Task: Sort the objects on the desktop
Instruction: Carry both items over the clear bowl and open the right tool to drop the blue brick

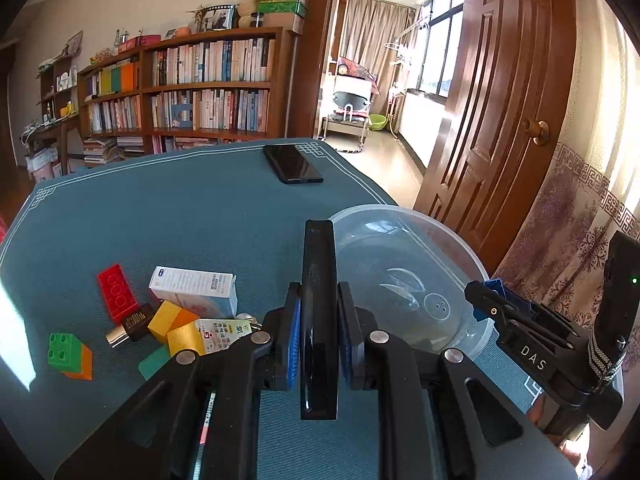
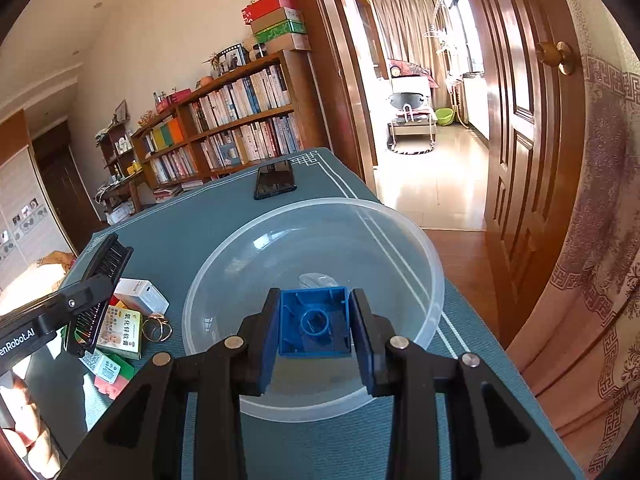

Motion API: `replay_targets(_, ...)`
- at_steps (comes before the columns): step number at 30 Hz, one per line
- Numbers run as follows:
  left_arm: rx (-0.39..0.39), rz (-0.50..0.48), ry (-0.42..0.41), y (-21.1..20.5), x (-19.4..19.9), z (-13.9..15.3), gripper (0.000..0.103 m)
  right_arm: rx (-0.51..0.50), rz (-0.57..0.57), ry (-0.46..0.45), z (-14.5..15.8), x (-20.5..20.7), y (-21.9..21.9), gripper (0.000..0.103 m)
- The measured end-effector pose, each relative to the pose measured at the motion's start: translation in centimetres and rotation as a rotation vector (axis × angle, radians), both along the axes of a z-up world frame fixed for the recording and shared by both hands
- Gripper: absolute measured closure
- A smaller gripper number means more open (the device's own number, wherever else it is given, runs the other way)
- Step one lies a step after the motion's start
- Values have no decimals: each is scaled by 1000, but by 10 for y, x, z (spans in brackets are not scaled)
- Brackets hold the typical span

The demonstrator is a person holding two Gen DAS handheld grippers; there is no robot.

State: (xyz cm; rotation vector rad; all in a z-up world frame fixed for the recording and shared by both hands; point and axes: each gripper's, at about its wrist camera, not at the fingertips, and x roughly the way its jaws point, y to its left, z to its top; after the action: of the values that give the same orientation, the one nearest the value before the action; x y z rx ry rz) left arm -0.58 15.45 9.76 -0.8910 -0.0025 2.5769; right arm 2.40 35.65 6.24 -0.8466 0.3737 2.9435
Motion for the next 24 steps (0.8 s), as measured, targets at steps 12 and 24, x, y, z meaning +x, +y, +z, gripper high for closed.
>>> replay_targets(12, 22, -114, -41, 46, -14, -11, 85, -26, -65, -32, -15, -6, 21, 66)
replay_targets(24, 70, -118, -83, 44, -22, -25, 37, -19, -96, -4, -20, -1, 19, 25)
